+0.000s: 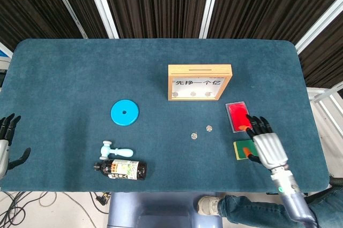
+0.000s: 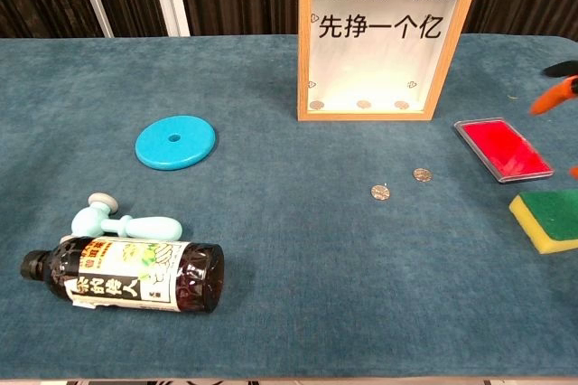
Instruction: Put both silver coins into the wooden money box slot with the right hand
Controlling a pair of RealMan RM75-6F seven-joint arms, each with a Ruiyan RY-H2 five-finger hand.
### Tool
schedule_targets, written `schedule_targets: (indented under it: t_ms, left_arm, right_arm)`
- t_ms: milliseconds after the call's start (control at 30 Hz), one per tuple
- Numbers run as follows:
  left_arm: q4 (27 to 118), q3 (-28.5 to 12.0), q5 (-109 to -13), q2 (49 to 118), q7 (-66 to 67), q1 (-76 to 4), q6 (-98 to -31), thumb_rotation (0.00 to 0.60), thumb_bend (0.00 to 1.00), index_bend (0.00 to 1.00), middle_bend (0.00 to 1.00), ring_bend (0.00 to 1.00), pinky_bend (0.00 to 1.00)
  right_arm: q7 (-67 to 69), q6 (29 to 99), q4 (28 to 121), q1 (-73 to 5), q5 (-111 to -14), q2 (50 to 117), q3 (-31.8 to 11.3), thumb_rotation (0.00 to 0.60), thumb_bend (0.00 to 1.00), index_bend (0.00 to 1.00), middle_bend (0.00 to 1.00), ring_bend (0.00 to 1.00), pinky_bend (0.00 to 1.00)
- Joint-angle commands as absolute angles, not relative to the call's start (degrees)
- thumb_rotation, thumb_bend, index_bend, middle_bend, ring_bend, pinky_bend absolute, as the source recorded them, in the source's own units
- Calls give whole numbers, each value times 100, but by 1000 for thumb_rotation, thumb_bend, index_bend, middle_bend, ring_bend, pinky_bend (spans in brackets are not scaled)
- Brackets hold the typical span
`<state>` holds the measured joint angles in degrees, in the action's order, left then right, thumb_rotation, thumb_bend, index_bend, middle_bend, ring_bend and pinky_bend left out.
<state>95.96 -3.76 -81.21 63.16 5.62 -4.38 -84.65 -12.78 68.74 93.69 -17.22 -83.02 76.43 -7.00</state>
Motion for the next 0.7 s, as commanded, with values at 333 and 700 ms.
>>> schedule_targets:
  t_ms: [333,700]
  left_arm:
    - [9532,-377,-8092,6310,474,-443,-8436,600,296,19,0,0,0]
    - [9595,-377,-8039,6283,475,-433,-8414,600,296,23,0,0,0]
  right_arm:
    - [-1946,6364,8618,-2410,-7702,8927,-1008,600,404,323,10,0,0]
    - [-2070,6056,7957,-2768,-7488,9374,-1038,600,405,346,10,0,0]
